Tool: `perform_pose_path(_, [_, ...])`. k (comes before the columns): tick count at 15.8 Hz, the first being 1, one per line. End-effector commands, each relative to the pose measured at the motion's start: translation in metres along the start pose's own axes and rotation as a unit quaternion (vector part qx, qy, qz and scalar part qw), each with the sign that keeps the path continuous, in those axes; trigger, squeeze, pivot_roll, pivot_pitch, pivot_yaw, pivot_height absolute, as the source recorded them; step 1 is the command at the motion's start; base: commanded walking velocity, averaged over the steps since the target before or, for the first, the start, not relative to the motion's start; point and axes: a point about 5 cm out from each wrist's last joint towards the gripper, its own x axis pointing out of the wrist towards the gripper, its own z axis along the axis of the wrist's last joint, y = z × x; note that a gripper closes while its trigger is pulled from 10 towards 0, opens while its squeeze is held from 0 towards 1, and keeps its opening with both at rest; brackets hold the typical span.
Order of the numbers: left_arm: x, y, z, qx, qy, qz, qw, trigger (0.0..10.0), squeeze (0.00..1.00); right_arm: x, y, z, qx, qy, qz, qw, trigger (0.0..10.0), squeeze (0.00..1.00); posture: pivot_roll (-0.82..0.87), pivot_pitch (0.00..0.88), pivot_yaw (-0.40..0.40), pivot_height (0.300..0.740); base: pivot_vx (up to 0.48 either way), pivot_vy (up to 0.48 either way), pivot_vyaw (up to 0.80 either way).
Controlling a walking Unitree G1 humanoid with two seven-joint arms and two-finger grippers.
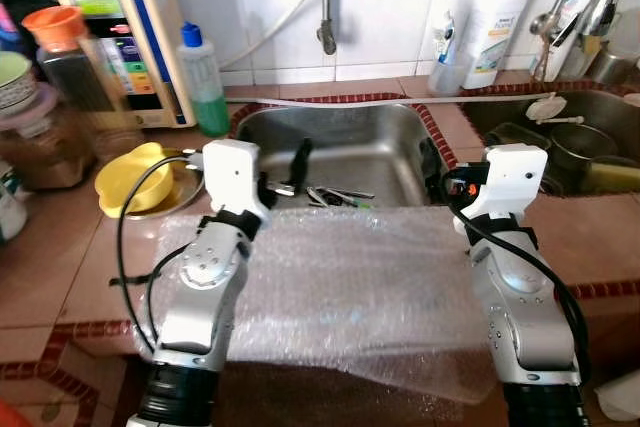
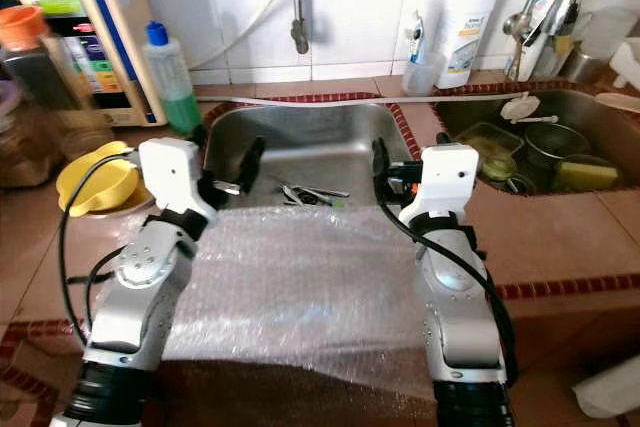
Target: Kitchen organization
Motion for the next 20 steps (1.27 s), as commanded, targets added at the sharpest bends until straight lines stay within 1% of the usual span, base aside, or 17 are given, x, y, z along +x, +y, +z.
perform_pose_path(1, [0.000, 0.002, 0.000, 0.002, 0.005, 0.003, 1.000, 10.0, 0.00, 0.001, 0.004, 0.008, 0.005, -0.012, 0.005, 1.000, 10.0, 1.00, -0.05, 0.000, 0.050, 0.740, 0.356, 0.000, 0.00])
perform_pose_path(6, [0.000, 0.003, -0.001, 0.003, 0.007, 0.002, 1.000, 10.0, 0.00, 0.001, 0.005, 0.006, 0.010, -0.004, 0.006, 1.000, 10.0, 1.00, -0.04, 0.002, 0.054, 0.740, 0.347, 0.000, 0.00])
perform_pose_path(7, [0.001, 0.004, -0.001, 0.002, 0.009, 0.009, 1.000, 10.0, 0.00, 0.001, 0.006, 0.006, 0.011, -0.002, 0.007, 1.000, 10.0, 1.00, -0.04, 0.002, 0.054, 0.740, 0.311, 0.000, 0.00])
perform_pose_path(12, [0.000, 0.007, 0.000, 0.004, 0.006, 0.024, 1.000, 10.0, 0.00, 0.002, 0.009, 0.003, 0.014, 0.006, 0.015, 1.000, 10.0, 1.00, -0.03, 0.004, 0.050, 0.740, 0.000, 0.000, 0.00])
perform_pose_path(16, [-0.002, 0.021, 0.000, 0.035, 0.004, 0.071, 0.997, 10.0, 0.00, 0.003, 0.011, 0.002, 0.015, 0.009, 0.019, 1.000, 10.0, 1.00, -0.03, 0.005, 0.047, 0.740, 0.000, 0.000, 0.00])
perform_pose_path(17, [-0.002, 0.026, 0.002, 0.051, 0.002, 0.087, 0.995, 10.0, 0.00, 0.003, 0.011, 0.002, 0.014, 0.008, 0.019, 1.000, 10.0, 1.00, -0.03, 0.004, 0.046, 0.740, 0.000, 0.000, 0.00])
perform_pose_path(18, [-0.001, 0.030, 0.003, 0.050, 0.000, 0.099, 0.994, 10.0, 0.00, 0.004, 0.011, 0.003, 0.014, 0.008, 0.020, 1.000, 10.0, 1.00, -0.03, 0.004, 0.046, 0.740, 0.000, 0.000, 0.00])
perform_pose_path(20, [0.004, 0.042, 0.006, 0.084, 0.002, 0.130, 0.988, 10.0, 0.00, 0.005, 0.012, 0.004, 0.016, 0.008, 0.026, 1.000, 10.0, 1.00, -0.03, 0.004, 0.046, 0.740, 0.000, 0.000, 0.00])
